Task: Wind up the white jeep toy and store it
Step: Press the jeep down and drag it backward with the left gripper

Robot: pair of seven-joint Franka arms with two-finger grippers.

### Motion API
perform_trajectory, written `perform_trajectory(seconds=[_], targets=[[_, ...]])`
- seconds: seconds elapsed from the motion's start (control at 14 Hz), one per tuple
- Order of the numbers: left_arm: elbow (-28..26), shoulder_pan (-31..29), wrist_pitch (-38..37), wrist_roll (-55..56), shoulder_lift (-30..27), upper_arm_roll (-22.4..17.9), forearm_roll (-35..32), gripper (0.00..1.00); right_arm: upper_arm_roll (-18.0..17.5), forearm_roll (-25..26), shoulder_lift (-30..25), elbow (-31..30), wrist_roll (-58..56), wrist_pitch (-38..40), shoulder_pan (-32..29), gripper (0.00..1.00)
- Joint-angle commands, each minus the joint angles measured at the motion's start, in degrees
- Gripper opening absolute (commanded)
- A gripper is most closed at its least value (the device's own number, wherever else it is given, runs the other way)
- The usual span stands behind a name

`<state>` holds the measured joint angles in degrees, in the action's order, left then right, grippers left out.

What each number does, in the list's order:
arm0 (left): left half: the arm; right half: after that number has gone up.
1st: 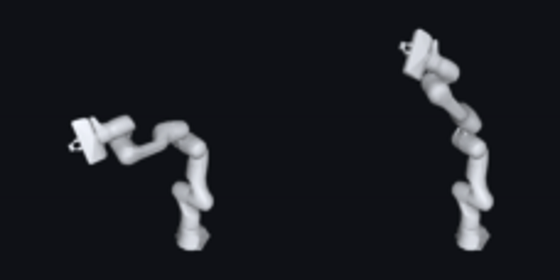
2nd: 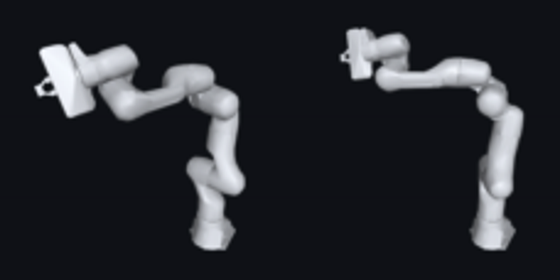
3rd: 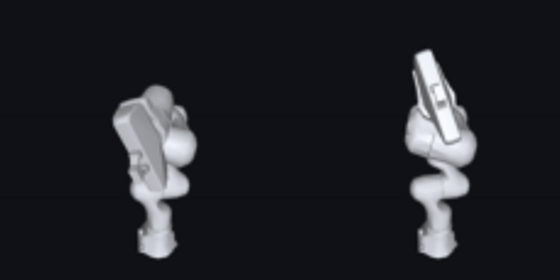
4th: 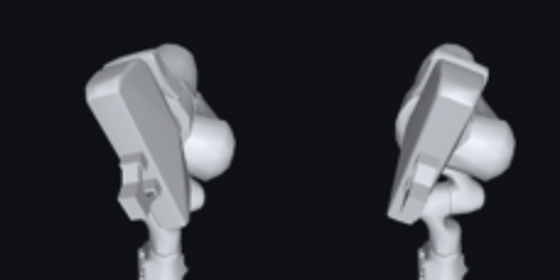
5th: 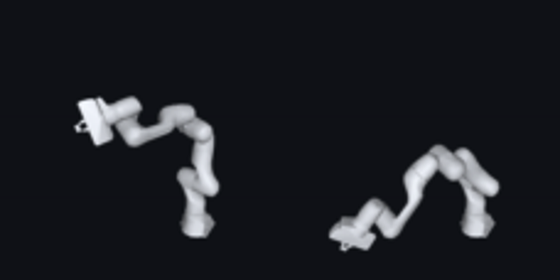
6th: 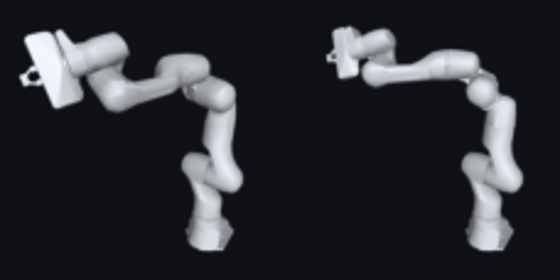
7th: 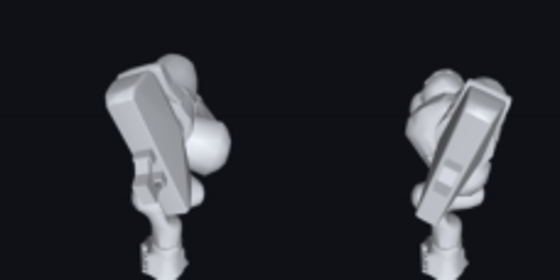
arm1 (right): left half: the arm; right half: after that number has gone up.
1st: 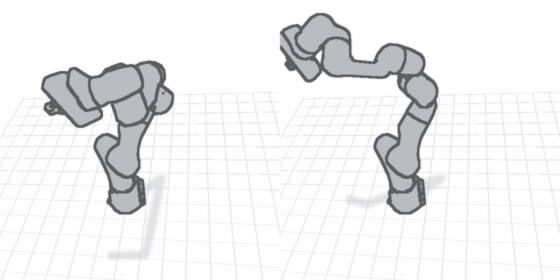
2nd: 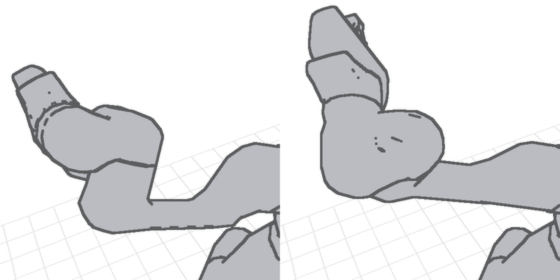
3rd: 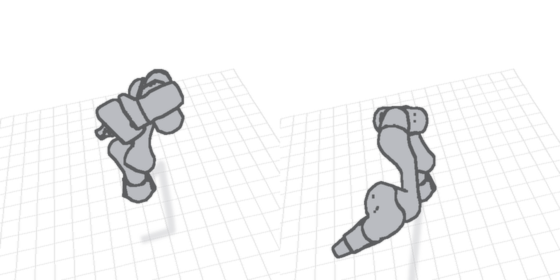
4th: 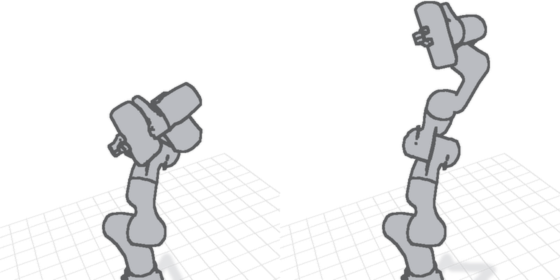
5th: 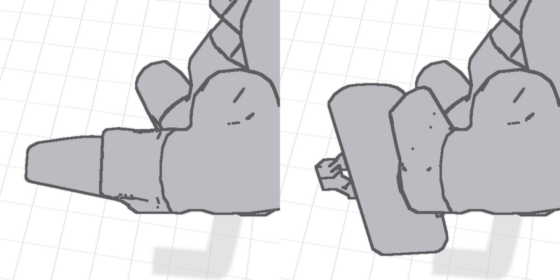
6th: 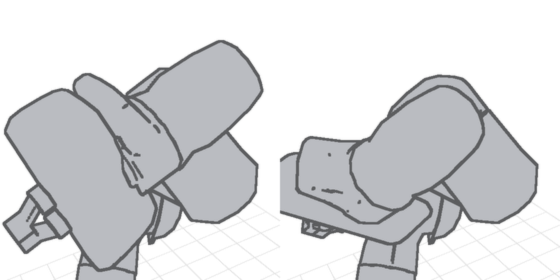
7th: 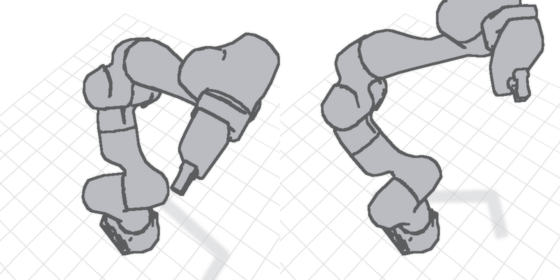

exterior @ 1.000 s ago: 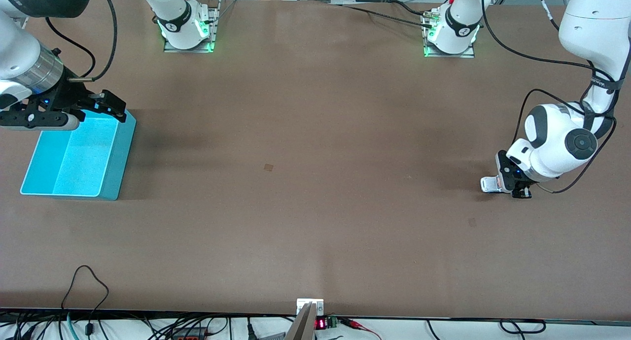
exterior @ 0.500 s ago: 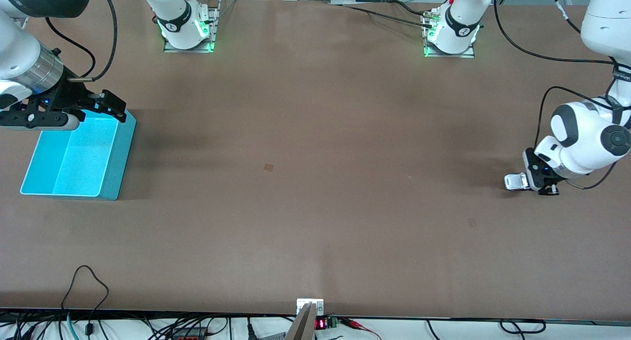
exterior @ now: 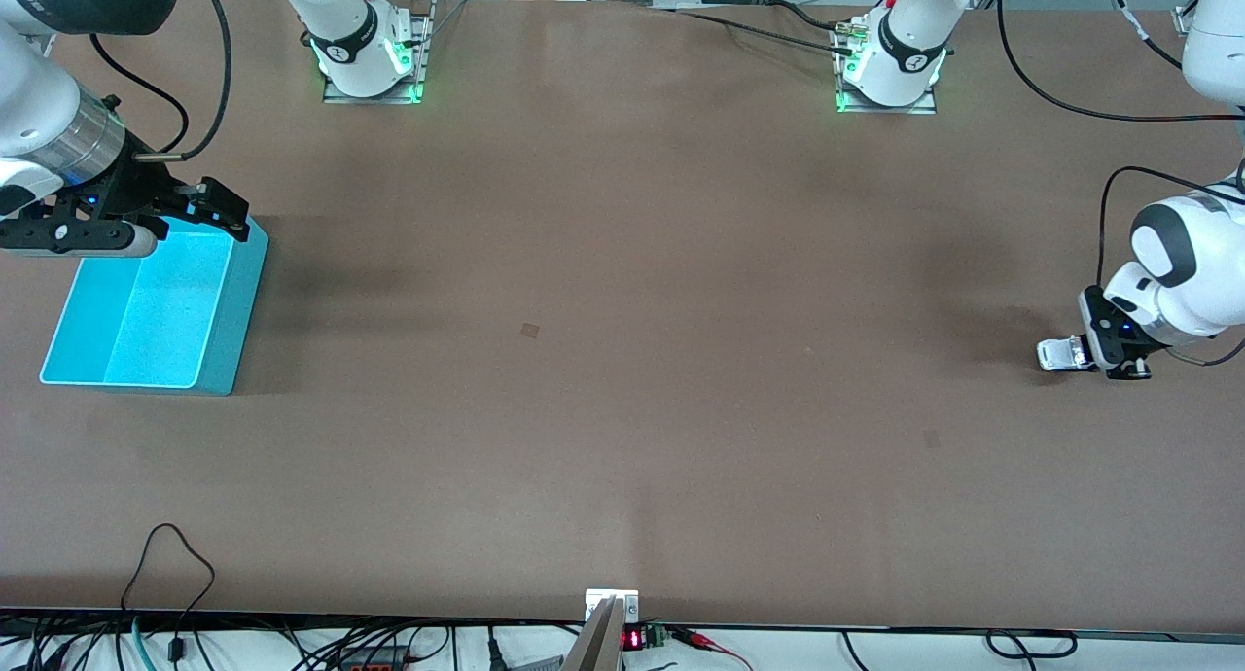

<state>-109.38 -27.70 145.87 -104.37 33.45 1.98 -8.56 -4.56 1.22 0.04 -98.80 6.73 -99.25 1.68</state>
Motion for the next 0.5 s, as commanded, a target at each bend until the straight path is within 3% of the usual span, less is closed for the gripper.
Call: perform_trajectory(seconds=[0.0, 0.43], targets=[[2.2, -2.4, -1.4, -3.1, 5.0, 0.0, -0.8, 0.27, -0.1, -0.1, -0.7, -0.2, 1.0, 0.5, 0.2, 1.00], [2.4, -3.6, -1.4, -4.5, 5.1, -0.1, -0.8, 0.28, -0.1, -0.1, -0.7, -0.2, 1.0, 0.5, 0.2, 1.00]])
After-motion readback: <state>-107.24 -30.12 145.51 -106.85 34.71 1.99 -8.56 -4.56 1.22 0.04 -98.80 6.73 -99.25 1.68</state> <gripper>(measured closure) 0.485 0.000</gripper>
